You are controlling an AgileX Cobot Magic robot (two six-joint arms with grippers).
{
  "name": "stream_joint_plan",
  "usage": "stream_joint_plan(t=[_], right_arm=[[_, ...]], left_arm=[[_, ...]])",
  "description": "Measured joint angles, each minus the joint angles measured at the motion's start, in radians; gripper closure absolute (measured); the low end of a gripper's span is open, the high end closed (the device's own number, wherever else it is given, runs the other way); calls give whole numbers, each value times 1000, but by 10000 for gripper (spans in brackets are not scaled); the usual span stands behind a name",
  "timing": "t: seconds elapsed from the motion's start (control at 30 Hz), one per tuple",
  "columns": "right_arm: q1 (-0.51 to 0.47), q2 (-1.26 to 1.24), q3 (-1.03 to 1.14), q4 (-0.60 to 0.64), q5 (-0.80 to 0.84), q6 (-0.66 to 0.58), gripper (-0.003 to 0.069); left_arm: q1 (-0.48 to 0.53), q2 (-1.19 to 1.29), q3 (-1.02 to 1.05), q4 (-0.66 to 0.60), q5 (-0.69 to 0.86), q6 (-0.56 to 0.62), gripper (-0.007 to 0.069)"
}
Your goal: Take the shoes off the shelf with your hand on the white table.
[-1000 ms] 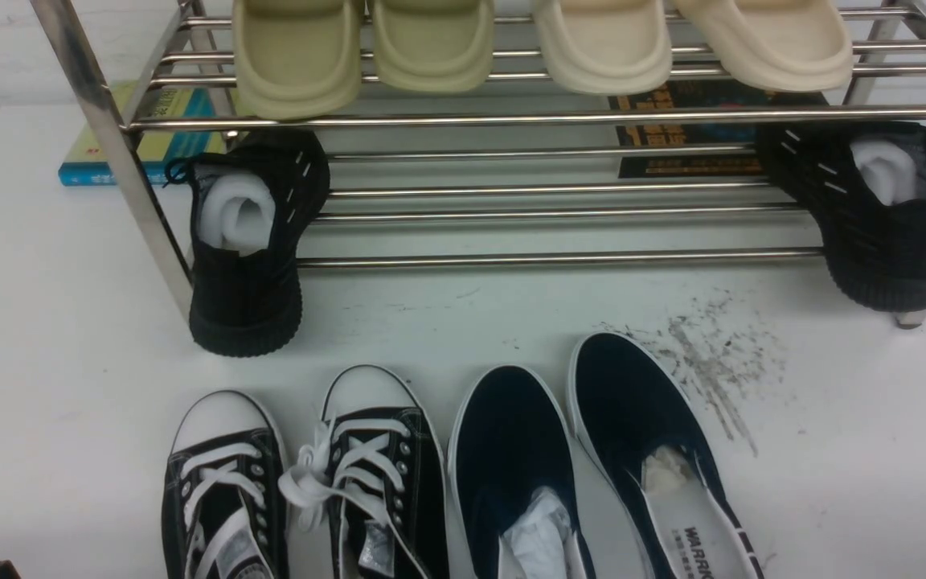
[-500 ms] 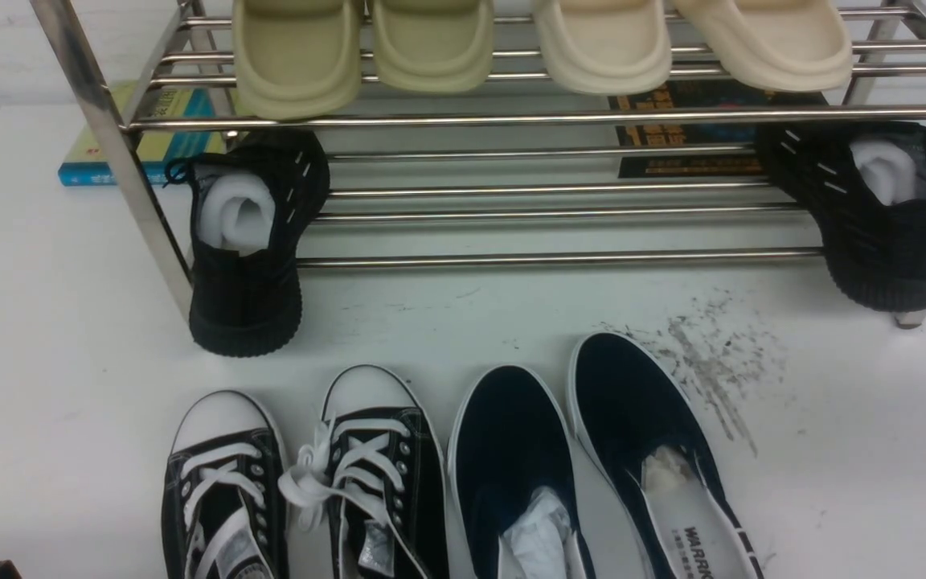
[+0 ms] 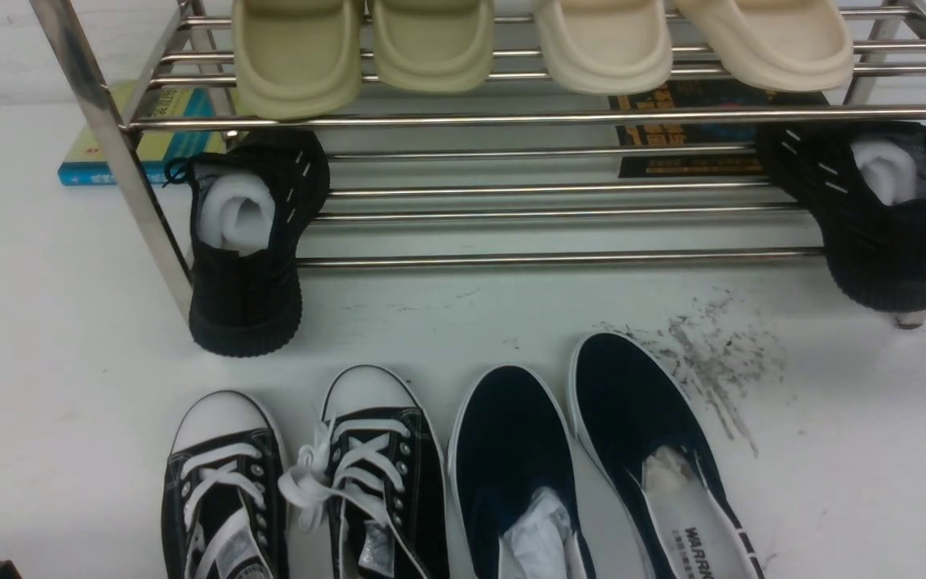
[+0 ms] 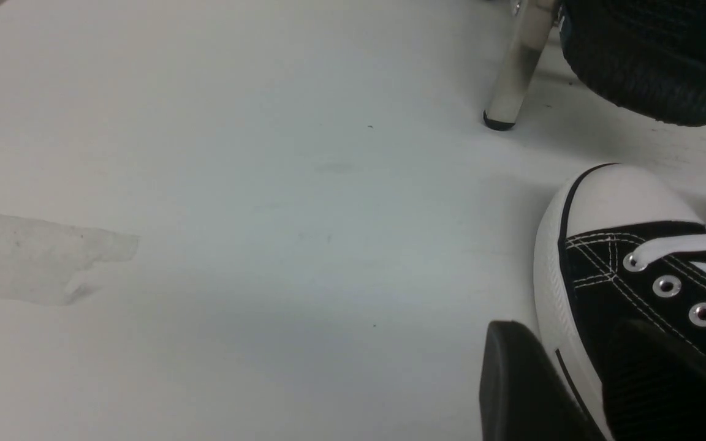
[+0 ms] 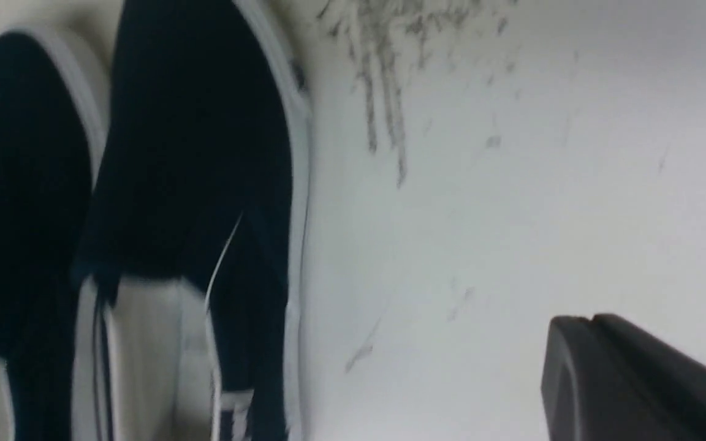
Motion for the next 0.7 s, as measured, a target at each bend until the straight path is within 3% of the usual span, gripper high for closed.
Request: stream_joint_plan(t=[0.1, 0.43, 0.7], right_arm=[[0, 73, -53, 0, -38, -32, 580], [0, 197, -162, -34, -364, -229, 307], [0, 300, -163, -34, -522, -261, 243]], left_arm=[[0, 0, 0, 0, 0, 0, 383], [0, 0, 0, 0, 0, -3, 383], [0, 0, 0, 0, 0, -3, 383]])
